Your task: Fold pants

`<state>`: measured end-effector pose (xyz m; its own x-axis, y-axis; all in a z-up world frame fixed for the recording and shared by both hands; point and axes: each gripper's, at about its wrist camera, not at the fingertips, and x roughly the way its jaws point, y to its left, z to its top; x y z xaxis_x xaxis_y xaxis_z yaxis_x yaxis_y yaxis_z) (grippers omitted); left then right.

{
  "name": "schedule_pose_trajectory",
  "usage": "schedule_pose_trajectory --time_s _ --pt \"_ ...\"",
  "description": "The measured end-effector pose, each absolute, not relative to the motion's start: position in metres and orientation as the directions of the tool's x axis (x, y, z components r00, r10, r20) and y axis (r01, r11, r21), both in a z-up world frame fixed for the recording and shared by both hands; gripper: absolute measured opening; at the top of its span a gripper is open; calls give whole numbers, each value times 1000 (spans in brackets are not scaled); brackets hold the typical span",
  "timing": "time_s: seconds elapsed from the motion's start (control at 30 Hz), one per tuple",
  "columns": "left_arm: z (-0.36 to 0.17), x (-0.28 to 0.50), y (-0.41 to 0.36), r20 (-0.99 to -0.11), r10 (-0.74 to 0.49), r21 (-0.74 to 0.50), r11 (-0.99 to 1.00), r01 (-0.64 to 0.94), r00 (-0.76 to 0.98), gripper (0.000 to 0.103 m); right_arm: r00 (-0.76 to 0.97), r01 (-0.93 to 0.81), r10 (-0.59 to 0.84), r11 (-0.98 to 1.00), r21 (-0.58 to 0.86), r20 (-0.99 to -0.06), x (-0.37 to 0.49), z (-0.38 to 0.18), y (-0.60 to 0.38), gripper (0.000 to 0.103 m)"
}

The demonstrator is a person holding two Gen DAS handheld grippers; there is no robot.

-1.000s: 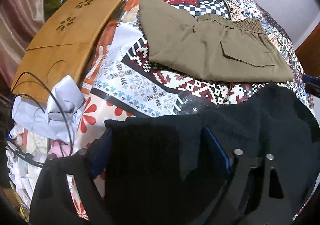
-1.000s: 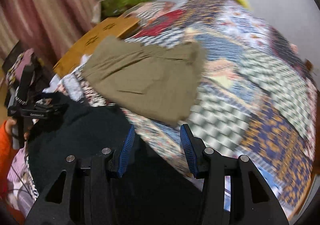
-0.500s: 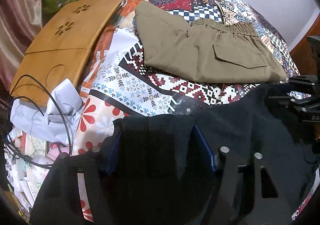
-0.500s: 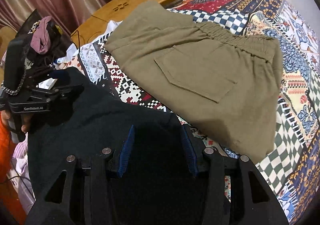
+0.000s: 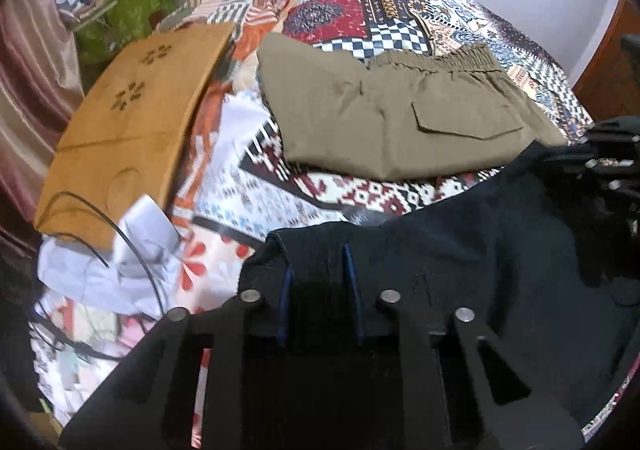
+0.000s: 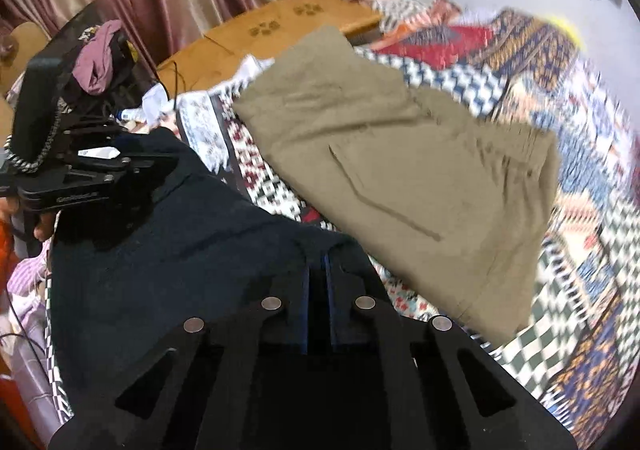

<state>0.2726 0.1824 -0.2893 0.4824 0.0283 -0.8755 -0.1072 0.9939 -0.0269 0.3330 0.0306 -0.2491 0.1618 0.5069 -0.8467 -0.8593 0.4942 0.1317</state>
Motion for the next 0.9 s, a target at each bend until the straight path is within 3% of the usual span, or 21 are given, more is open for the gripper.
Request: schedule_pose_trajectory --time_s 0.27,0.43,0.5,0.63,0.77,0.9 --pt "-276 307 205 -844 114 36 987 -157 523 18 293 -827 543 557 77 -787 349 -224 27 5" --pt "-290 330 212 -865 110 35 987 -159 490 18 324 -803 491 595 40 -809 361 -239 37 6" --pt "-288 329 213 -865 117 37 984 -172 487 23 317 -792 484 608 53 -815 362 -241 36 6" --pt "-266 311 216 -851 123 20 979 -203 510 26 340 -779 464 626 31 -818 354 -227 22 14" --pt "-232 284 216 -812 105 -18 979 -204 574 56 382 -737 495 673 65 -780 345 -198 -22 31" --pt "-196 258 199 -764 89 -21 986 -163 639 61 470 -652 487 754 83 -736 332 -168 -81 36"
